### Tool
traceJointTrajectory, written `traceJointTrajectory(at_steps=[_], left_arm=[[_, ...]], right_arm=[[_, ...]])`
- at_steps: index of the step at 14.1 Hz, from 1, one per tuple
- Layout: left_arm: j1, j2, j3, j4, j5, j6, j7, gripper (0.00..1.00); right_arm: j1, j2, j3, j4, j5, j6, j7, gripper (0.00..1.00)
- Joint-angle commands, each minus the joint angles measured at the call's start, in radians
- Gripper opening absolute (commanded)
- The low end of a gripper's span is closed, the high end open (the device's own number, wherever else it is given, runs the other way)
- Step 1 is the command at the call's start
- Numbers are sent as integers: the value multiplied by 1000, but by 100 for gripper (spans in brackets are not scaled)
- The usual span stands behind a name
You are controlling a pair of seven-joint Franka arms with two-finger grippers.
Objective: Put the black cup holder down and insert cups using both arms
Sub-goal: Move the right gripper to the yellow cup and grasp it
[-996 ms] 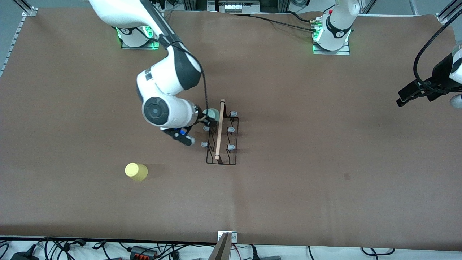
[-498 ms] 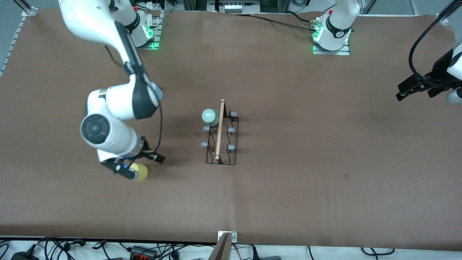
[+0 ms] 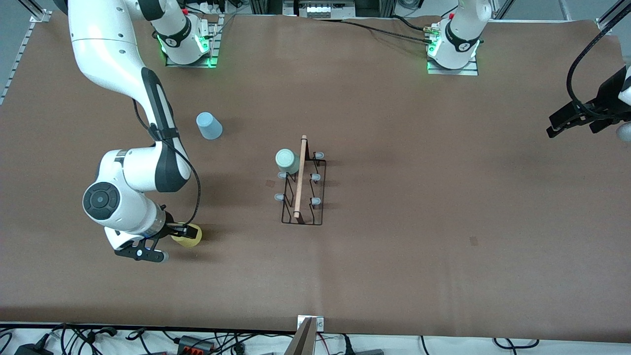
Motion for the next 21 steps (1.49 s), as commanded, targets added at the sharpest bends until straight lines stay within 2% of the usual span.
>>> traceJointTrajectory(at_steps=[1, 9, 10, 11, 13, 15, 17, 19, 21], left_arm=[[11, -7, -5, 1, -22, -13, 26, 100], [11, -7, -9, -1, -24, -27, 35, 100], [11, -7, -6, 1, -24, -53, 35, 100], [11, -6, -6, 1, -24, -53, 35, 100], [14, -4, -5, -1, -25, -51, 35, 100], [28, -1, -5, 1, -25, -48, 35, 100], [30, 0, -6, 1, -25, -36, 33, 100], [39, 8, -6, 1, -31, -35, 36, 100], [42, 8, -5, 1, -56, -35, 36, 100]], right_arm=[[-8, 43, 11, 24, -13, 40, -27, 100], [-28, 71, 11, 16, -14, 51, -87, 98], [-36, 73, 11, 16, -7, 51, -113, 75], [-40, 71, 13, 16, -5, 51, -136, 57], [-37, 69, 13, 16, -5, 42, -147, 35], [-28, 57, 16, 19, -4, 27, -147, 27], [-13, 25, 17, 31, -5, -52, -147, 23], [12, -15, 17, 121, -5, -178, -147, 23], [48, -15, 16, 247, -4, -289, -139, 21]])
